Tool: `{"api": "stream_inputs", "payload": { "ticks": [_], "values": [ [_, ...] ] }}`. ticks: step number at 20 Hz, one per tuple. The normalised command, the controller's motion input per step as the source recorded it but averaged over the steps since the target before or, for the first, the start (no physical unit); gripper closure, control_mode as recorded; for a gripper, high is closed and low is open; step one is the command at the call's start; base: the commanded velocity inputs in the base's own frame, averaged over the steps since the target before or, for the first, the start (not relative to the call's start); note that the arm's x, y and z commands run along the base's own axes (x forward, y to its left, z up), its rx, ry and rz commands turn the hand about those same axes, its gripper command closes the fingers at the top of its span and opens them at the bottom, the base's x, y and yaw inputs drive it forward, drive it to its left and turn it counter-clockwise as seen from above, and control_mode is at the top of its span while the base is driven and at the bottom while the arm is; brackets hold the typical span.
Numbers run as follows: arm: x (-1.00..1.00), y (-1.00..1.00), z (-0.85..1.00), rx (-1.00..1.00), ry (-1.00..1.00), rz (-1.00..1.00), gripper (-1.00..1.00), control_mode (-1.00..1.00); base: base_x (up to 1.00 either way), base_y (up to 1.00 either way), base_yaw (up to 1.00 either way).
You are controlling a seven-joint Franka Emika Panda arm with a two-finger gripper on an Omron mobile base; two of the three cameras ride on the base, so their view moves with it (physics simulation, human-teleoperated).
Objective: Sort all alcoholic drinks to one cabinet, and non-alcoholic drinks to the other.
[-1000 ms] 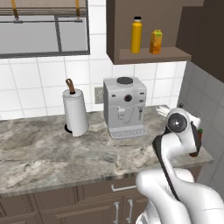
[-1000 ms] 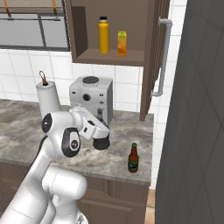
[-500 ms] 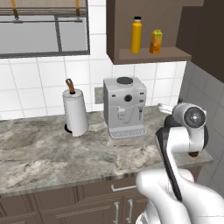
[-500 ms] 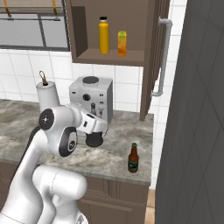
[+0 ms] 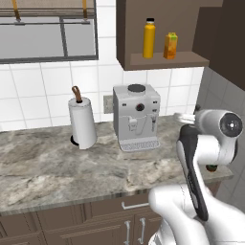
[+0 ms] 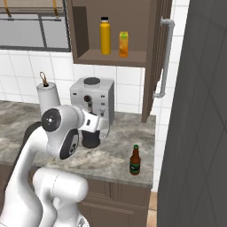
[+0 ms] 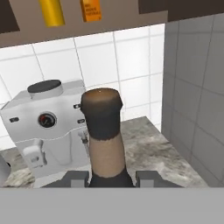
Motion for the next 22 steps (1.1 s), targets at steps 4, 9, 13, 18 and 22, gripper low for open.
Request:
{"api": "stream_inputs", "payload": {
  "ticks": [4,9,13,18,22],
  "values": [
    [-0.21,0.13,0.02,0.00,-0.02,0.10,1.00,-1.00,0.00,0.00,0.00],
    [-0.18,0.13,0.10,0.00,-0.02,0.06,1.00,-1.00,0.00,0.00,0.00],
    [-0.15,0.13,0.12,-0.01,-0.04,0.05,1.00,-1.00,0.00,0.00,0.00],
    [-0.12,0.16,0.04,-0.01,-0.05,0.02,1.00,-1.00,0.00,0.00,0.00],
    [-0.11,0.14,0.01,0.00,-0.06,0.01,1.00,-1.00,0.00,0.00,0.00]
  ]
}}
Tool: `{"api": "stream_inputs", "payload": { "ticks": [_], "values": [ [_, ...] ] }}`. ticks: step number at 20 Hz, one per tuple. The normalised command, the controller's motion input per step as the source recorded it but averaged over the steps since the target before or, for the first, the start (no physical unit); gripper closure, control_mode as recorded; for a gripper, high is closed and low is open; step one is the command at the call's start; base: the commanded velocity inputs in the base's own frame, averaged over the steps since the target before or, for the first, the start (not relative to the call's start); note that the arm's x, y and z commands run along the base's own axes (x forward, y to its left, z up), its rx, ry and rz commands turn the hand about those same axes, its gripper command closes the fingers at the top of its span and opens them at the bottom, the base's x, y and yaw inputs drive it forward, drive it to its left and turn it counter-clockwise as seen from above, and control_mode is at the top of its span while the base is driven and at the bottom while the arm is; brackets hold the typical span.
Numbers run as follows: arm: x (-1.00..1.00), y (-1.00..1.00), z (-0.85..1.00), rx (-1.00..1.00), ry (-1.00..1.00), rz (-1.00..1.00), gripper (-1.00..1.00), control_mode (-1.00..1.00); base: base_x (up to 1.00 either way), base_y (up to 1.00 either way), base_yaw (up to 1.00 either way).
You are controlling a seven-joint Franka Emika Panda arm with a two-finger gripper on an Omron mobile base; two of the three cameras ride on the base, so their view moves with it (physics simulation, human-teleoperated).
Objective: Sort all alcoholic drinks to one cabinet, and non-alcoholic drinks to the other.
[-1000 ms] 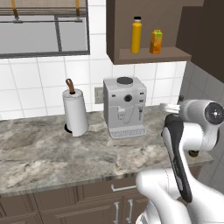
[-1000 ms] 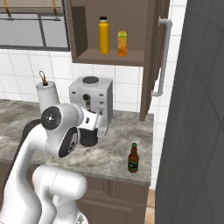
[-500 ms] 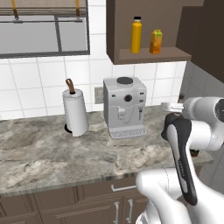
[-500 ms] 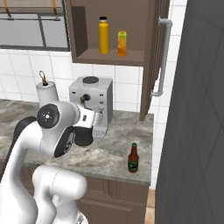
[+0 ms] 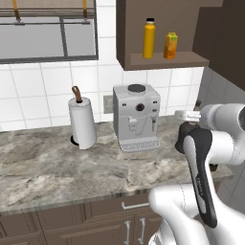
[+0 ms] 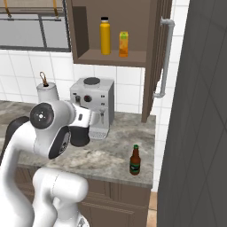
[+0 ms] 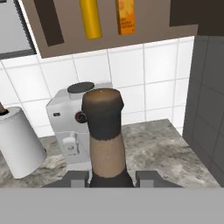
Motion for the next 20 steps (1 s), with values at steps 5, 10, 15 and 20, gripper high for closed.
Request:
{"api": "stream_inputs", "payload": {
  "ticks": [5,10,15,20],
  "values": [
    [-0.06,0.14,0.00,0.00,-0.05,0.00,1.00,-1.00,0.00,0.00,0.00],
    [-0.01,0.01,0.00,0.00,-0.01,0.00,1.00,1.00,0.00,0.01,0.00],
    [0.00,0.00,0.00,0.00,0.00,0.00,1.00,1.00,-0.01,0.00,0.00],
    [0.00,0.00,0.00,0.00,0.00,0.00,1.00,1.00,-0.19,0.13,-0.05]
  ]
}}
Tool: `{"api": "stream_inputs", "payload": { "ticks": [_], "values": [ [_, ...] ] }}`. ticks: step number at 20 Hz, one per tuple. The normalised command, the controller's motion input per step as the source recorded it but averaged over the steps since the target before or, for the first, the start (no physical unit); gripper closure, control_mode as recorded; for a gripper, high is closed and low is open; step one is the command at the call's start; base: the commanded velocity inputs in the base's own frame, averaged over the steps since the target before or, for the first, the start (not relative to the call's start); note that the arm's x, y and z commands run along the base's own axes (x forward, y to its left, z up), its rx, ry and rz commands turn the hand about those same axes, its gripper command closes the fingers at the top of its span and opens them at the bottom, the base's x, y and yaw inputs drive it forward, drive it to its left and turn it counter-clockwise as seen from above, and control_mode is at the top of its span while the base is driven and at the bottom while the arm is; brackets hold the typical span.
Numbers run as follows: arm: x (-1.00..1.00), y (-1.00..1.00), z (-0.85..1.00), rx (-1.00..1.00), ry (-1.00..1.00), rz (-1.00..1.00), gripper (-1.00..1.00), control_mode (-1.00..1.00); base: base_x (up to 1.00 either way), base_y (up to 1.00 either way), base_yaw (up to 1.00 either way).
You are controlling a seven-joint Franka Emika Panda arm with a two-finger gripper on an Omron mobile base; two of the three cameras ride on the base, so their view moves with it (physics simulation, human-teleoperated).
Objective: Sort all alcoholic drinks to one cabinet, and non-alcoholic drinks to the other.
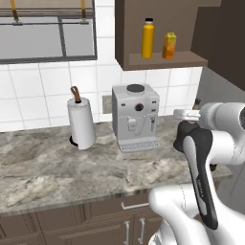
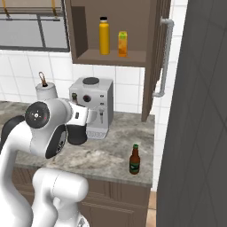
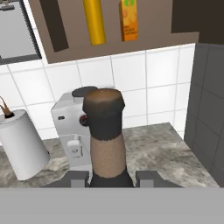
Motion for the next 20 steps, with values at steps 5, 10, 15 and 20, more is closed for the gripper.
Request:
{"api": "stream_inputs", "payload": {
  "ticks": [5,10,15,20],
  "values": [
    [0.00,0.00,0.00,0.00,0.00,0.00,1.00,1.00,-0.25,0.39,-0.11],
    [0.00,0.00,0.00,0.00,0.00,0.00,1.00,1.00,-0.33,0.33,-0.11],
    [0.00,0.00,0.00,0.00,0.00,0.00,1.00,1.00,-0.40,0.37,-0.08],
    [0.00,0.00,0.00,0.00,0.00,0.00,1.00,1.00,-0.47,0.37,-0.09]
  ]
}}
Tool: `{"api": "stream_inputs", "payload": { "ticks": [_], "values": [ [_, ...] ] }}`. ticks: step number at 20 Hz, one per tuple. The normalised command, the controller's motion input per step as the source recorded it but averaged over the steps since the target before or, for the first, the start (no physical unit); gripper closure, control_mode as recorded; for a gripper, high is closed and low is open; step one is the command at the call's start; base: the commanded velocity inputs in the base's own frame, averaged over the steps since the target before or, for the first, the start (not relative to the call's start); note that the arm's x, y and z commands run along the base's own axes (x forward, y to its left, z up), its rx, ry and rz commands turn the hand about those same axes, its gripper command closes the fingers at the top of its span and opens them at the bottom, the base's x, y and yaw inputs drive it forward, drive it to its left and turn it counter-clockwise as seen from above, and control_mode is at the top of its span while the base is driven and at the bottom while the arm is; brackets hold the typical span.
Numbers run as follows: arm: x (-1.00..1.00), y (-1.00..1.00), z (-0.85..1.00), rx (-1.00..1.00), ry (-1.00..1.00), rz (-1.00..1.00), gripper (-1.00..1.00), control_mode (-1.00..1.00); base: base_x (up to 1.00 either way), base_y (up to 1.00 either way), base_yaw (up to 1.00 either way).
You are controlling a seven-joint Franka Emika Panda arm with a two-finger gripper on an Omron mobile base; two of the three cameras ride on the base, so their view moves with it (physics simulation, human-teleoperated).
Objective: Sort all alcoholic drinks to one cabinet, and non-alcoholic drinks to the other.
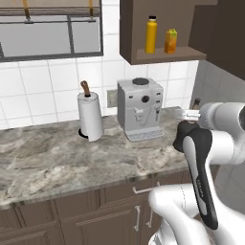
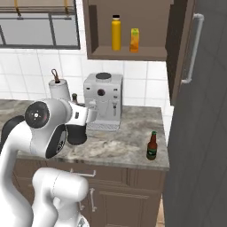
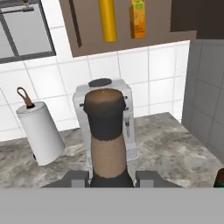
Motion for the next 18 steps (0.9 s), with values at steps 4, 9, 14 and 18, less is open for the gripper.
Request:
{"api": "stream_inputs", "payload": {
  "ticks": [4,9,14,18],
  "values": [
    [0.00,0.00,0.00,0.00,0.00,0.00,1.00,1.00,-0.35,0.50,-0.07],
    [0.00,0.00,0.00,0.00,0.00,0.00,1.00,1.00,-0.24,0.58,-0.05],
    [0.00,0.00,0.00,0.00,0.00,0.00,1.00,1.00,-0.20,0.60,-0.04],
    [0.00,0.00,0.00,0.00,0.00,0.00,1.00,1.00,-0.16,0.59,-0.01]
  ]
}}
